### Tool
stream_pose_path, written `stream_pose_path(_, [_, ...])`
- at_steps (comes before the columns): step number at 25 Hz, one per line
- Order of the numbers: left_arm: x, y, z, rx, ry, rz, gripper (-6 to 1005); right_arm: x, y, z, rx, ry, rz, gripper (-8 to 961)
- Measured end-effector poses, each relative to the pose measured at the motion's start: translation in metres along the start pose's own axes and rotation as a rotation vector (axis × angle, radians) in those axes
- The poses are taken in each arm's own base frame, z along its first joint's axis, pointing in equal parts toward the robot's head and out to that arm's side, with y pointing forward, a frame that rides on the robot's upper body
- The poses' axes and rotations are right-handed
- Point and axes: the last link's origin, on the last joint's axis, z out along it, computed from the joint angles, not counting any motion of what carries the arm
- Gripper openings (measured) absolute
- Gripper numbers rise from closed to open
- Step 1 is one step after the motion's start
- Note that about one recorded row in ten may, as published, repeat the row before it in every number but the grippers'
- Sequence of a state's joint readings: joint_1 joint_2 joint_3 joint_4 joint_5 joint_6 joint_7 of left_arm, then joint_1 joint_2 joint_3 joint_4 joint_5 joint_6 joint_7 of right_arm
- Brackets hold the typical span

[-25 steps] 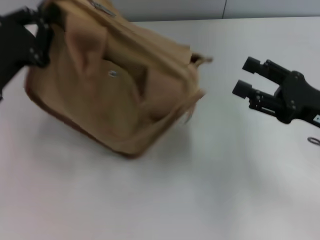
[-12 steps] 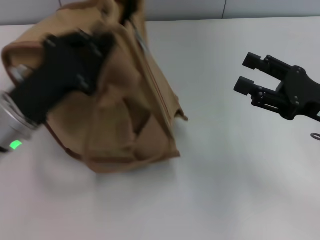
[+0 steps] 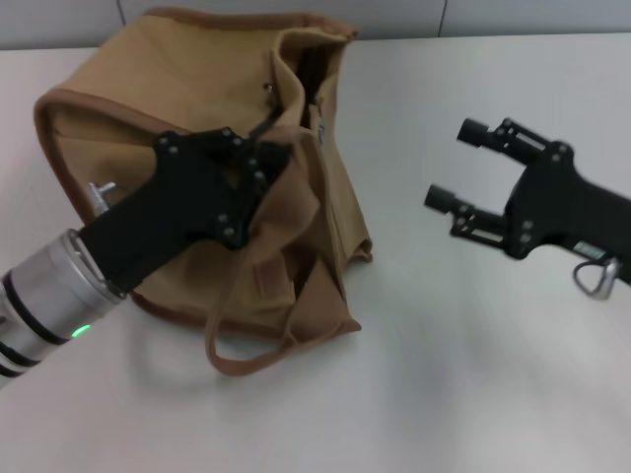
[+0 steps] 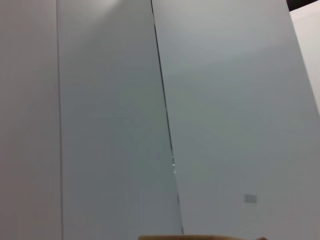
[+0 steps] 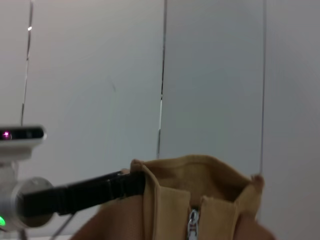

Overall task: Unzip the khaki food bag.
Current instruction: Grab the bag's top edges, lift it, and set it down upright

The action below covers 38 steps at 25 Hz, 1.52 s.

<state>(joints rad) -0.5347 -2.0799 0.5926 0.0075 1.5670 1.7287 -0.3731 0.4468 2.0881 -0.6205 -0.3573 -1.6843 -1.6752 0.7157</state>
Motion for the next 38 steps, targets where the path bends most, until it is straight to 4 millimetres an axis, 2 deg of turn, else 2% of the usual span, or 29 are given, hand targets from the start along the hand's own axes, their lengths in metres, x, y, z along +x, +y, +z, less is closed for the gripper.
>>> stream_pose_path(7, [-0.005, 0.007, 0.011, -0.031, -0.013, -0.020, 45, 0.017, 0.026, 0.019, 0.150, -0.088, -0.215, 786])
stream_pose_path(16, [-0.007, 0.014, 0.019, -0.064, -0.023, -0.013, 46, 0.033, 0.036, 0.054, 0.143, -0.001, -0.195, 777])
stream_pose_path(27, [-0.010, 0.018, 0.020, -0.077, -0.034, -0.025, 47, 0.034, 0.043, 0.068, 0.184, -0.004, -0.161, 766])
stream_pose_path(38, [-0.011, 0.022, 0.021, -0.080, -0.033, -0.035, 48, 0.033, 0.041, 0.072, 0.251, -0.018, -0.108, 754])
